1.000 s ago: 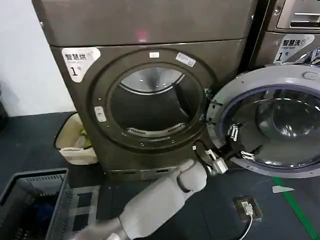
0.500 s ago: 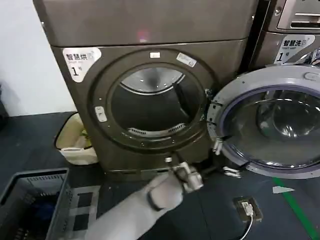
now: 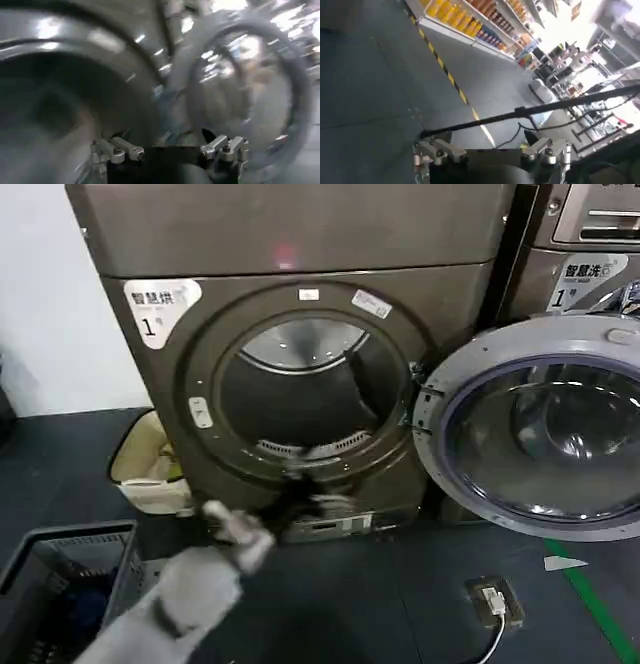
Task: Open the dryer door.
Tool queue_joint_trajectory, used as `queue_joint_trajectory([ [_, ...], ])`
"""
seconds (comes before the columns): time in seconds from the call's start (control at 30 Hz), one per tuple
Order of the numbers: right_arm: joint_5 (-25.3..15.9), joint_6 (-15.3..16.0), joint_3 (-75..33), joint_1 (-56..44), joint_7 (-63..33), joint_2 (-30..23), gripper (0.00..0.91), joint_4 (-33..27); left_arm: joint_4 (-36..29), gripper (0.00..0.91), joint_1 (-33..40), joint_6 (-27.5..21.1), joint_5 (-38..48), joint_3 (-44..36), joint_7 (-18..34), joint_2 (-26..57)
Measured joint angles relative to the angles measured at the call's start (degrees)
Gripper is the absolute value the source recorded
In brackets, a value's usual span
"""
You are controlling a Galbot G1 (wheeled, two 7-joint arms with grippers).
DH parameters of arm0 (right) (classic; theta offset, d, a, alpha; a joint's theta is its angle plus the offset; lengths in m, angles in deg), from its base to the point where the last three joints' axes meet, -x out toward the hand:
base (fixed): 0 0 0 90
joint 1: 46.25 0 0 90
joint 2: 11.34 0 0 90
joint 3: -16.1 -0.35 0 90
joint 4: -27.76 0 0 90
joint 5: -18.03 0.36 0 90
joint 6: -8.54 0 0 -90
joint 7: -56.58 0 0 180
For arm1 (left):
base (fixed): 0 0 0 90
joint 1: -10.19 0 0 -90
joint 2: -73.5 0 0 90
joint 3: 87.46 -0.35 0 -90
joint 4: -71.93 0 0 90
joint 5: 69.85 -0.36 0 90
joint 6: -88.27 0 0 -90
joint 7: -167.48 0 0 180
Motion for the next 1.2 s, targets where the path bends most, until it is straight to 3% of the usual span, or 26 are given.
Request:
queue_joint_trajectory([
  [0.33,0.23,0.03,-0.05,1.87,0.39,-0.58,0.907,-0.01,-1.12,0.907,-13.28,-12.26,14.71,20.69,0.12,7.28],
  [0.63,2.85,2.19,-1.12,2.41,1.20,-0.58,0.907,0.40,3.11,0.907,-22.62,-26.91,27.57,36.29,10.11,11.13],
  [0.87,4.14,2.29,-1.47,3.03,1.33,-1.43,0.907,1.07,7.90,0.907,-27.68,-26.99,37.32,42.32,18.13,14.14],
  [1.2,5.18,2.38,-1.47,3.45,1.31,-1.30,0.907,1.38,14.29,0.907,-32.24,-26.97,63.03,42.16,35.87,22.88],
])
